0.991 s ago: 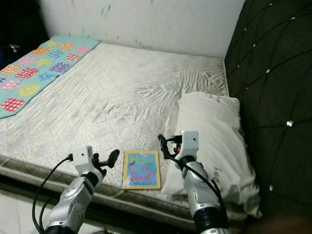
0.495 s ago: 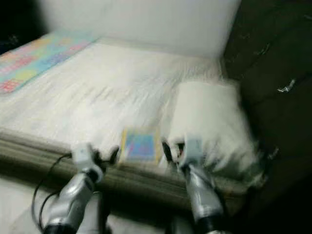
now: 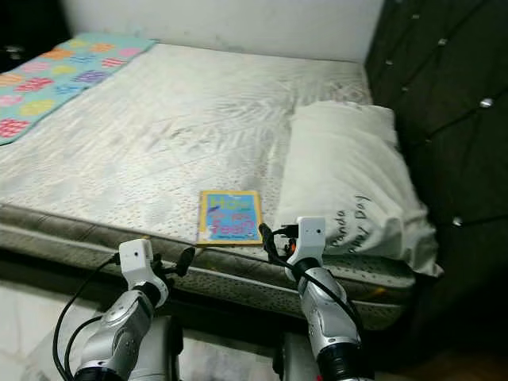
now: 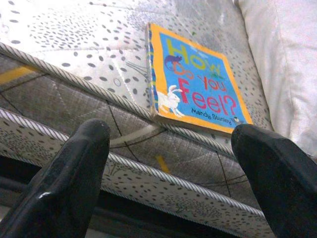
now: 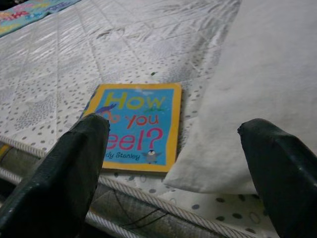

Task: Clean up the room

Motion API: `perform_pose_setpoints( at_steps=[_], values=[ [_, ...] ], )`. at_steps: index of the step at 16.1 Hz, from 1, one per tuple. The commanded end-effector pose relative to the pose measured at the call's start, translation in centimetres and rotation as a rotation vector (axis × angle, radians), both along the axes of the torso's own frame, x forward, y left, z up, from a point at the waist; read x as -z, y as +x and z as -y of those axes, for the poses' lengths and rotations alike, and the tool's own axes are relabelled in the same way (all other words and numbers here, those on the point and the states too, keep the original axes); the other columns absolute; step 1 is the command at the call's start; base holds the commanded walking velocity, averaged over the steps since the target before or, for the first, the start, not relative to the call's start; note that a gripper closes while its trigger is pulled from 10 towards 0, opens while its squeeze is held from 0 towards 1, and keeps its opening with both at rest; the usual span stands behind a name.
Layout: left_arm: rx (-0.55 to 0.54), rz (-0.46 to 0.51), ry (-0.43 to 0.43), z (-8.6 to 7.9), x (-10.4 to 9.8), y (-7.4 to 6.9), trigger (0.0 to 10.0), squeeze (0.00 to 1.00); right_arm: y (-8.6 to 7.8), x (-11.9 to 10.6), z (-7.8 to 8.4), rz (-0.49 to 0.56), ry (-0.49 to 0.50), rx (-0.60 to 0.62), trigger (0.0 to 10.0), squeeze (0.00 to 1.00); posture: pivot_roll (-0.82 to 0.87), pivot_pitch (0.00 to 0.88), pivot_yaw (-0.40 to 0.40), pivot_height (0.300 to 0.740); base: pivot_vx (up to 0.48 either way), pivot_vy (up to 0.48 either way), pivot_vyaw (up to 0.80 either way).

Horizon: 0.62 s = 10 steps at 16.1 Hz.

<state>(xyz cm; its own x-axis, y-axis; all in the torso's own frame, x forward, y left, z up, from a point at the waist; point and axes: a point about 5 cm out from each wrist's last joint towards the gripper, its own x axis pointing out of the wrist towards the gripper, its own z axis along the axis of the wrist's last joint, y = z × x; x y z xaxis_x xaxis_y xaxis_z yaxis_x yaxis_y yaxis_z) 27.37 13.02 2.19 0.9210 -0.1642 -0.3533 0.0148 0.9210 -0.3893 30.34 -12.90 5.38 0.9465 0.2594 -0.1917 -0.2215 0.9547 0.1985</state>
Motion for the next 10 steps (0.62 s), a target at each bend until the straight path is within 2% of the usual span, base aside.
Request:
perform_pose_setpoints(
  at_steps=[1,4,6,9,10],
  values=[
    [-0.003,-0.037,-0.009,0.3,0.3,0.1,10.0,0.0,0.0,-0.3,-0.2,0.002,0.002,-0.014,10.0,0.0,-0.05,0.015,-0.028,0.585,0.0,0.0,0.0],
    [-0.035,-0.116,-0.053,1.0,1.6,-0.3,10.0,0.0,-1.2,-0.6,-0.1,0.002,-0.056,-0.066,10.0,0.0,-0.09,0.062,-0.033,0.585,0.0,0.0,0.0],
    [-0.048,-0.129,-0.051,0.7,2.0,-0.5,10.0,0.0,-2.4,-0.7,0.8,-0.018,-0.044,-0.035,10.0,0.0,-0.11,0.105,-0.032,0.585,0.0,0.0,0.0],
    [-0.079,-0.137,-0.048,-0.3,2.0,0.1,10.0,0.0,-4.6,-1.5,2.2,-0.023,-0.086,-0.016,10.0,0.0,-0.16,0.164,-0.03,0.585,0.0,0.0,0.0],
    [-0.095,-0.139,-0.046,-0.7,1.9,0.8,10.0,0.0,-5.7,-1.5,3.0,-0.051,-0.07,0.008,10.0,0.0,-0.18,0.192,-0.031,0.585,0.0,0.0,0.0]
  ],
)
